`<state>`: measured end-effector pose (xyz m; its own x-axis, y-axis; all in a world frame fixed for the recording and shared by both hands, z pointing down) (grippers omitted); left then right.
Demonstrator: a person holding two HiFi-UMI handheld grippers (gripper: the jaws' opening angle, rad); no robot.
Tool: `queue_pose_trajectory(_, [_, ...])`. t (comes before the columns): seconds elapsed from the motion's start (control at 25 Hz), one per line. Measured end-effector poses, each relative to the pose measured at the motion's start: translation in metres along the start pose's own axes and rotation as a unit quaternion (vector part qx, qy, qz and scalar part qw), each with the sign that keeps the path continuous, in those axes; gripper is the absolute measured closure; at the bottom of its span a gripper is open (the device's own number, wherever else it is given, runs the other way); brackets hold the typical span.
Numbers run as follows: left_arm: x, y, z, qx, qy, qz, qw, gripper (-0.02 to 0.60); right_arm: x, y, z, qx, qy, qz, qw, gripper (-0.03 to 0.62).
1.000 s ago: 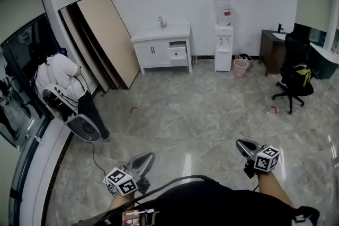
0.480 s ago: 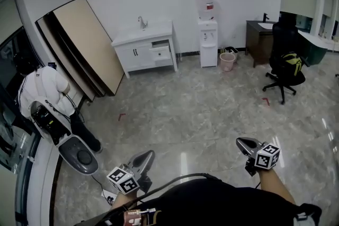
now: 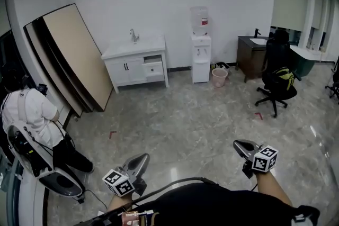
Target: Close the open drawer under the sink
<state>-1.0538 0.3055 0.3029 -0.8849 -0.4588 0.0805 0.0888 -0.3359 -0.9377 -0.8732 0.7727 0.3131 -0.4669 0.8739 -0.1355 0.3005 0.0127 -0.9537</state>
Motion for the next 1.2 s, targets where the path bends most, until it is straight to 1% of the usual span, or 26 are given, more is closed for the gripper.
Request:
queue_pose_trajectory(0.12, [0.005,0.009,0.043,-0.004,-0.006,0.003,1.0,0.581,-0.039,0.005,0.006,0.002,-0.006,-0.005,1.0,0.592])
queue_pose_trajectory(0.28, [0.008,0.022,0.09,-0.004,-0.01,0.01,0.9999,0.581,-0.087,0.005,0.016,0.001,-0.009,-0.004,1.0,0.592])
queue_pose_trajectory(0.4, [0.009,0.03,0.117,-0.006,-0.01,0.015,0.9998,0.581,-0.118,0.004,0.021,0.0,-0.003,0.006,1.0,0.592])
queue_pose_trajectory(0.48, [0.008,0.033,0.132,-0.001,-0.01,0.01,0.9999,0.581,-0.136,0.005,0.021,0.0,0.002,0.018,1.0,0.592])
queue_pose_trajectory(0.6, [0.008,0.031,0.147,0.002,0.001,0.01,0.9999,0.581,-0.157,0.002,0.01,-0.004,0.008,0.027,1.0,0.592])
queue_pose_trajectory(0.76, [0.002,0.025,0.161,0.013,0.032,0.012,0.9993,0.581,-0.19,0.006,-0.019,-0.012,0.029,0.032,0.999,0.592])
queue_pose_trajectory(0.92, [-0.025,0.029,0.168,0.005,0.06,0.001,0.9982,0.581,-0.232,0.023,-0.058,-0.005,0.075,0.044,0.996,0.592])
queue_pose_trajectory(1.04, [-0.055,0.038,0.168,0.004,0.092,-0.006,0.9957,0.581,-0.262,0.042,-0.095,-0.002,0.104,0.053,0.993,0.592])
queue_pose_trajectory(1.2, [-0.111,0.047,0.162,-0.008,0.109,-0.016,0.9939,0.581,-0.284,0.08,-0.155,0.009,0.131,0.052,0.99,0.592])
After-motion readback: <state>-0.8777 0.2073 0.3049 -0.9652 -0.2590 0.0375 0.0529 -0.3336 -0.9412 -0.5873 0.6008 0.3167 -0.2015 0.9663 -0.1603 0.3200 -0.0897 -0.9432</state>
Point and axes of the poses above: the fingertips, and each gripper's own axes: x backward along the fingers, z to its left, y out of its top, the point moved 10 cm from there along x, backward along the fingers
